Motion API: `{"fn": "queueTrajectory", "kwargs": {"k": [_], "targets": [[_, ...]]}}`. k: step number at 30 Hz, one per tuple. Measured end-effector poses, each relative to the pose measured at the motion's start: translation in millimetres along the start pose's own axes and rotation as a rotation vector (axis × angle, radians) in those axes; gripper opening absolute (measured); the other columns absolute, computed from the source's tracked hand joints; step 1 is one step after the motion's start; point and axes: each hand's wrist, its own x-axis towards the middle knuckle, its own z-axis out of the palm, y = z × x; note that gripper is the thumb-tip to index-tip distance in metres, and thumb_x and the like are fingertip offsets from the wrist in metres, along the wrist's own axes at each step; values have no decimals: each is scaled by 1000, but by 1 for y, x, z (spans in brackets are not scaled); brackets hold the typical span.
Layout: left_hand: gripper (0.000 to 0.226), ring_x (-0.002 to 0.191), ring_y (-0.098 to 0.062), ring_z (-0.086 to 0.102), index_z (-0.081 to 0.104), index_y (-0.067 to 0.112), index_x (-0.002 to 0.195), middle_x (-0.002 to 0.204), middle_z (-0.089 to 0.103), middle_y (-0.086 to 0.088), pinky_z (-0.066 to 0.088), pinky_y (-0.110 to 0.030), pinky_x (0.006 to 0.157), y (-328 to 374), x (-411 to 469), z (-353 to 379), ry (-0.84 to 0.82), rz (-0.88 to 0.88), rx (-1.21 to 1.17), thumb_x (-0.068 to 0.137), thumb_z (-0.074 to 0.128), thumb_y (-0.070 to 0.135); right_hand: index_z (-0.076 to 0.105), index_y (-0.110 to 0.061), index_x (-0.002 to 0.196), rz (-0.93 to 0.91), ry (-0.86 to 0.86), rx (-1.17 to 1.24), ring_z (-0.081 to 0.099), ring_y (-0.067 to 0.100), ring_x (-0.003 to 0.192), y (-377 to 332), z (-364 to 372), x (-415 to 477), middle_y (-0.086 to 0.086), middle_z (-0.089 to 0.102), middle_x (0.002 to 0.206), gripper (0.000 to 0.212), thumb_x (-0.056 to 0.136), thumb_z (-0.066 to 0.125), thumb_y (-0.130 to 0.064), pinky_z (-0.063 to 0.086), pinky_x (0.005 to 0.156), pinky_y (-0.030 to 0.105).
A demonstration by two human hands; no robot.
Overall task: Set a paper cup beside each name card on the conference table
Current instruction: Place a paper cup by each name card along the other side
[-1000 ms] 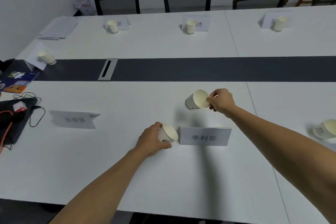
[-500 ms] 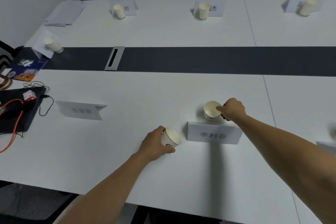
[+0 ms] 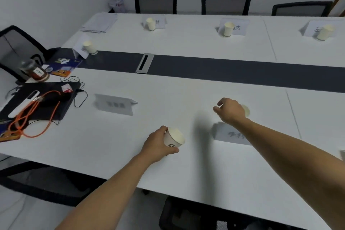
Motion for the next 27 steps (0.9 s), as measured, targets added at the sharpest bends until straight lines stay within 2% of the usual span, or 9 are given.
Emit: {"fn": "queueTrajectory", "kwargs": {"k": [4,7,10,14,20,23,27], "targets": [[67,98,-21,61,52,24,119,109,60,4,58,-44,82,-58,-51,-60,79,-3,21,63,88,32,62,-21,120,-57,-44,-3,61,30,103,-74,39,-48,8,67,114,35,89,57,-37,43,77,33],[66,97,-22,60,52,24,117,108,61,4,57,-44,82,-113,-96,-118,137,-5,66,62,87,34,62,-22,120,-115,-49,31,61,27,97,-142,79,-95,5,70,108,34,88,58,-35,42,72,30],[63,97,-22,59,52,22,117,109,61,3,54,-40,85,-156,-132,-169,201,-5,99,65,86,33,62,-22,118,-187,-78,55,60,23,85,-203,115,-132,3,71,101,34,88,59,-36,45,70,30],[64,100,-23,59,52,20,117,112,61,0,53,-39,85,-204,-166,-223,257,-26,117,64,86,33,62,-22,116,-273,-129,93,64,23,86,-284,149,-172,3,71,100,32,87,61,-37,50,72,32],[65,102,-21,56,51,20,119,112,60,2,49,-32,82,-237,-158,-268,293,-13,114,65,86,33,67,-22,99,-356,-241,197,68,18,77,-365,173,-177,-3,72,86,22,83,66,-37,55,69,32],[67,104,-21,56,50,21,119,114,60,1,52,-38,88,-247,-136,-289,283,-3,100,64,86,34,69,-14,87,-389,-351,264,72,20,75,-398,185,-161,4,74,79,18,83,71,-32,55,62,33],[67,105,-22,56,51,21,119,114,60,1,52,-42,90,-255,-93,-325,283,2,89,64,87,32,70,-5,82,-382,-561,370,68,16,70,-440,195,-132,6,72,81,24,81,76,-28,49,55,27]]}}
